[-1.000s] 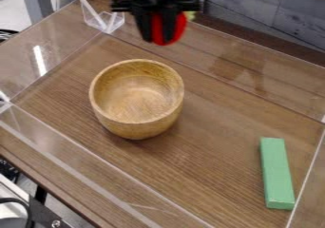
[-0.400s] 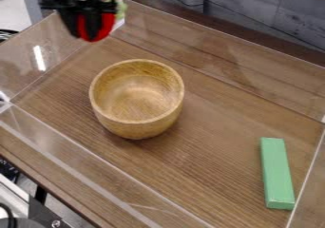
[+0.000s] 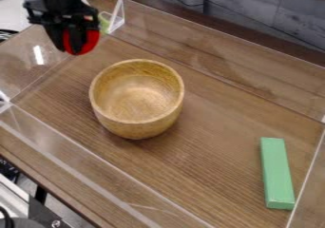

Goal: Move the red fruit to the left

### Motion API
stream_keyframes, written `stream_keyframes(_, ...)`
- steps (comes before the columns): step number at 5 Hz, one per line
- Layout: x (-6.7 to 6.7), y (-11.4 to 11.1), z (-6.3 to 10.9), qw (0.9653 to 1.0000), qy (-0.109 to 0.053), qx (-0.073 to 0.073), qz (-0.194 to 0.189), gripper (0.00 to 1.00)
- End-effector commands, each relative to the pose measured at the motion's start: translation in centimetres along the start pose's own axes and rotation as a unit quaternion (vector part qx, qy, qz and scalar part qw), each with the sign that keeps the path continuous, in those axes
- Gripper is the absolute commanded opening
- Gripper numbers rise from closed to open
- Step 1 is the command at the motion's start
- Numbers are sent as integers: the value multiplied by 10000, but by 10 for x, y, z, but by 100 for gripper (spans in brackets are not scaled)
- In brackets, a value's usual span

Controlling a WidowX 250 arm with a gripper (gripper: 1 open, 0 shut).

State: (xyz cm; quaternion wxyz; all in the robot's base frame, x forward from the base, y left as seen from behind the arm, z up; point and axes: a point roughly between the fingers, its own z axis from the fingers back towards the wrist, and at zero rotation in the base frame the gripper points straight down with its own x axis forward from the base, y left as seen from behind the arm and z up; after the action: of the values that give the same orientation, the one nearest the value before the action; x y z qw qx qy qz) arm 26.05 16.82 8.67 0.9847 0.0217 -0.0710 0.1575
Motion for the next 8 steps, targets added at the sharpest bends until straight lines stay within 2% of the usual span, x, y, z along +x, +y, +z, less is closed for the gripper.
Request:
stream_keyframes(1, 19, 9, -1, 9992, -252, 88, -312, 0)
stream_keyframes(2, 28, 13, -12, 9980, -232, 89, -585, 0)
stream_keyframes(4, 33, 25, -21, 9983, -151, 175, -528, 0)
stream_keyframes(6, 48, 33, -32, 9976, -66, 227, -645, 0)
stream_keyframes(7, 47, 34, -42, 9970, -22, 227, -734, 100)
stream_keyframes(8, 45, 34, -47, 9965, 20, 199, -810, 100)
